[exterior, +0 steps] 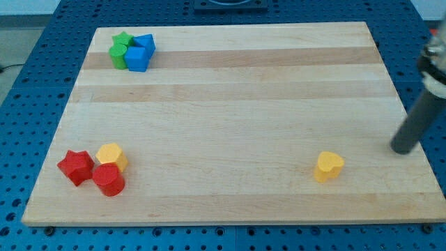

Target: Move the yellow heart to the right side of the yellow hexagon

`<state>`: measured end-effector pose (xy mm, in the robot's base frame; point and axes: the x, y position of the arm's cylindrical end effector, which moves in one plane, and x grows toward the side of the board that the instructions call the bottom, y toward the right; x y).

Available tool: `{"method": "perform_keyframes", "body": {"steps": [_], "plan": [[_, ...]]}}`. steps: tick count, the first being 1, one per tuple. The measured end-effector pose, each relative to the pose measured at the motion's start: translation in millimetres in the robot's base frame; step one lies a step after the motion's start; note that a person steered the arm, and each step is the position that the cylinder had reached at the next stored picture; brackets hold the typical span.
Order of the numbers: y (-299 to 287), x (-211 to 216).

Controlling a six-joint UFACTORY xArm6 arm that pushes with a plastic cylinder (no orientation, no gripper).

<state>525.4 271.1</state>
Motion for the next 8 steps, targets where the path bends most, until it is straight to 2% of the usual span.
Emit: {"method": "perform_keyframes", "body": {"steps": [1, 5, 6, 7, 8], "plan": [[-22.8, 31.8], [-277.7, 23.5], [-310.8, 11.6], [-291.7, -14.5], [-334.1, -17.8]]}}
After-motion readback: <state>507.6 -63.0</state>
